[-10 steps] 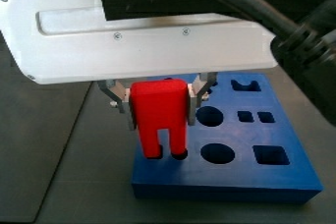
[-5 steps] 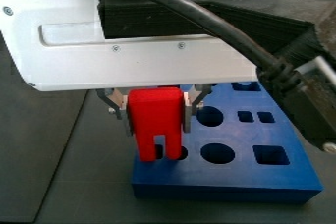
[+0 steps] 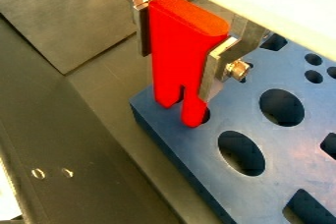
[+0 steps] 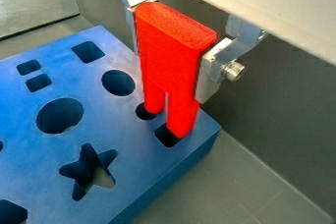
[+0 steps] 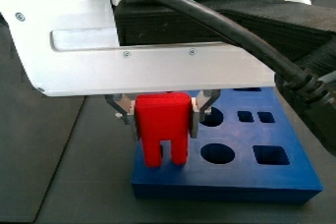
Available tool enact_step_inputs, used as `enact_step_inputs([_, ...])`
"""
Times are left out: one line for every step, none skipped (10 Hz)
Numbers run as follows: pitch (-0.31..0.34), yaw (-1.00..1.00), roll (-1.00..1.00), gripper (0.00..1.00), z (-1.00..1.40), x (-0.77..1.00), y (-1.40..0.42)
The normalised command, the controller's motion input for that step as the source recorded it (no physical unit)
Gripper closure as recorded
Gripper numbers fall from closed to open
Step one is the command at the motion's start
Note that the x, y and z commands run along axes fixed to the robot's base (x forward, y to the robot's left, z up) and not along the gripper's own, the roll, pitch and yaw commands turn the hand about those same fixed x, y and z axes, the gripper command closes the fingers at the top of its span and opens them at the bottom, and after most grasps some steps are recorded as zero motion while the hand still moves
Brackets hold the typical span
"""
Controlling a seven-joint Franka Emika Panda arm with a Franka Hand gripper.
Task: Pick up the square-circle object. Move up. Rotate the square-circle object. Place the square-circle object on the fixture. Regrasp the square-circle object. Move to above the board. Insert the square-circle object.
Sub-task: Insert the square-circle object.
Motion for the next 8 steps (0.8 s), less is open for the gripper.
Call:
enact_step_inputs([0.011, 0.00, 0.12, 1.00, -0.11, 0.04, 0.00])
enact_step_inputs([0.021, 0.00, 0.10, 1.00, -0.12, 0.13, 0.02])
enact_step_inputs([0.017, 0.00, 0.11, 1.00, -0.15, 0.05, 0.00])
enact_step_inputs([0.011, 0.00, 0.11, 1.00, -0.15, 0.02, 0.02])
enact_step_inputs([0.027, 0.00, 0.11, 1.00, -0.16, 0.08, 0.05])
enact_step_inputs([0.031, 0.00, 0.12, 1.00, -0.23, 0.11, 0.12])
enact_step_inputs([0.039, 0.00, 0.12, 1.00, -0.21, 0.08, 0.11])
enact_step_inputs([0.019, -0.04, 0.08, 1.00, -0.24, 0.01, 0.05])
